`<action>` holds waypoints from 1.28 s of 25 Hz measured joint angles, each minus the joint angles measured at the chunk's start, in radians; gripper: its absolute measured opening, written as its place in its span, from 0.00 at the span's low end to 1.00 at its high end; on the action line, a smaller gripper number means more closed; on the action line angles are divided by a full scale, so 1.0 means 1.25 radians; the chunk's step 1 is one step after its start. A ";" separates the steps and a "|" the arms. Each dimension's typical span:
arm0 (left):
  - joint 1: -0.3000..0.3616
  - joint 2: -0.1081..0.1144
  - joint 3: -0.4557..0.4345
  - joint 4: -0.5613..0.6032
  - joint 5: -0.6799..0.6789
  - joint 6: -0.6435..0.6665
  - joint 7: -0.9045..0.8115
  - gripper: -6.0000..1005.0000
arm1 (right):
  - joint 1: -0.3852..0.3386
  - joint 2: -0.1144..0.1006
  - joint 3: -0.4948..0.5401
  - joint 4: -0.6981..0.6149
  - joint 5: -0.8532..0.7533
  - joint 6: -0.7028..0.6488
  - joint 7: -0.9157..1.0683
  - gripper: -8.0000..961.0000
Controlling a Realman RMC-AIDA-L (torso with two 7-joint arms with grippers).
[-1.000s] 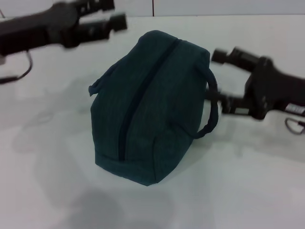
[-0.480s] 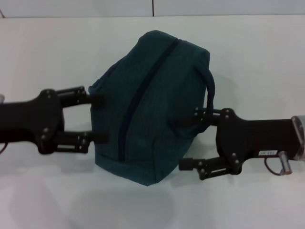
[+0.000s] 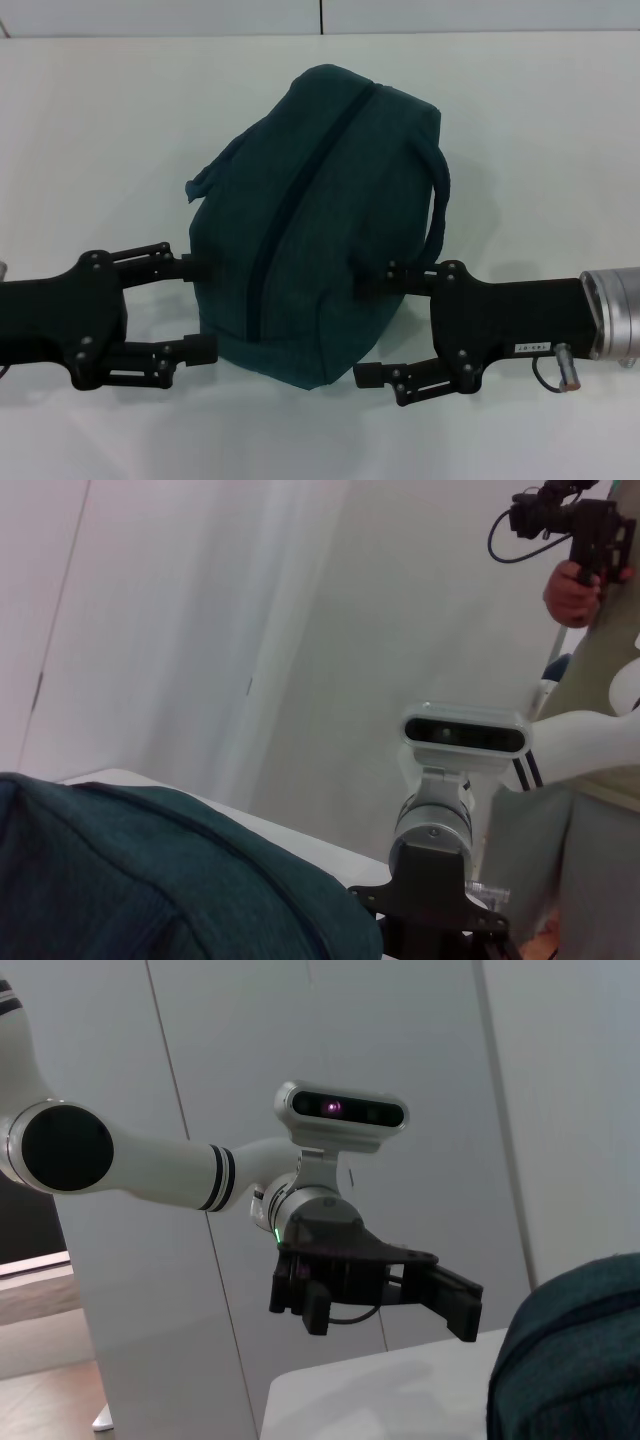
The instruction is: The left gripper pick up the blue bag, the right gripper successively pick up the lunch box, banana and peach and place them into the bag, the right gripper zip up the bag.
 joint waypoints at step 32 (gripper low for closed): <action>-0.032 -0.012 0.003 -0.005 0.026 0.000 -0.002 0.88 | -0.010 -0.006 0.005 0.002 0.005 0.016 0.001 0.90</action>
